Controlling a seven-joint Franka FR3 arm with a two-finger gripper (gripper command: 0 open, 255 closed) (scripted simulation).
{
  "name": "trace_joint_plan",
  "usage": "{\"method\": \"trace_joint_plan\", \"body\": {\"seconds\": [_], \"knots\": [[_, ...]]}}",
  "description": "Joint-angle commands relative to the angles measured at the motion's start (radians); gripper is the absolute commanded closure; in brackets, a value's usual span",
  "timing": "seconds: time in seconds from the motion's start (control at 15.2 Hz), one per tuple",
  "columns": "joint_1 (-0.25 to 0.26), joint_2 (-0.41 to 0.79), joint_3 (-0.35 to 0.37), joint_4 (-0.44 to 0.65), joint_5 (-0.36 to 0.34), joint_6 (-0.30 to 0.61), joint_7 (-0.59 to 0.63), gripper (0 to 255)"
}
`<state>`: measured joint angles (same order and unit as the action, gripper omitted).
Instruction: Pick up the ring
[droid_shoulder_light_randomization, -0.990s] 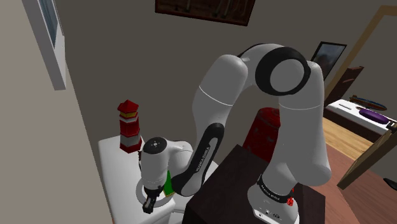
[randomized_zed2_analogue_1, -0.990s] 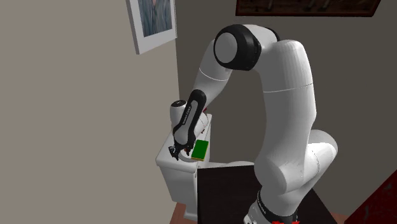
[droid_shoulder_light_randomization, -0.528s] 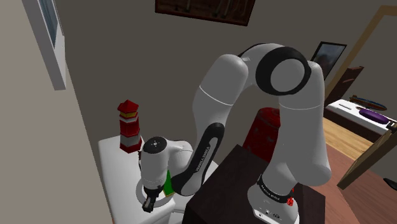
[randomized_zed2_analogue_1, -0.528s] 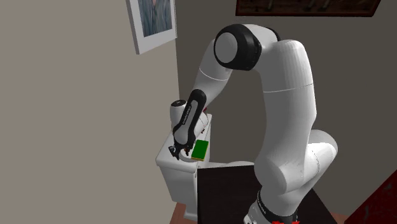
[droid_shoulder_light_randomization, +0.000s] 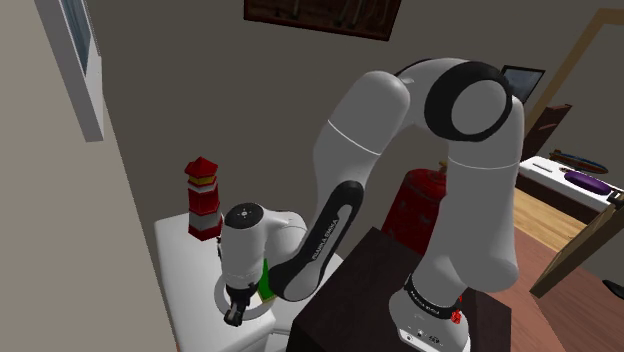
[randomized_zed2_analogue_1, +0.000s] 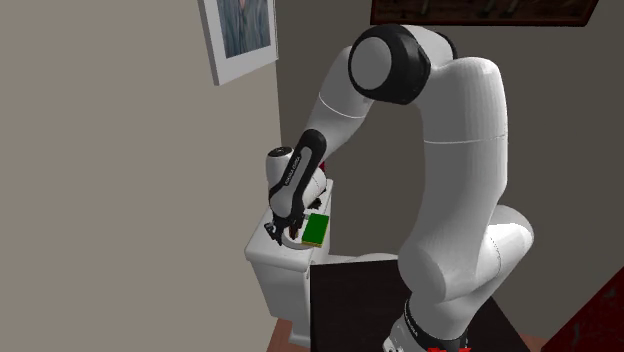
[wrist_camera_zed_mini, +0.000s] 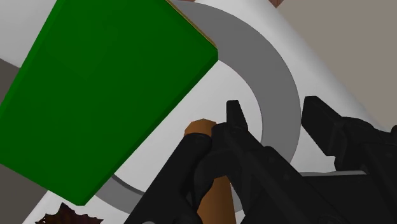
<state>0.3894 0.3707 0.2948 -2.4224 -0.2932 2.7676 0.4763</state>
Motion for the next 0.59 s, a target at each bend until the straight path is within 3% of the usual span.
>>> {"method": "trace_joint_plan", "body": {"seconds": [0.0, 0.53], "knots": [[-0.014, -0.031, 0.02, -0.008, 0.023, -0.023, -0.016, 255], [-0.049, -0.12, 0.069, -0.021, 0.095, -0.094, -0.069, 255]]}}
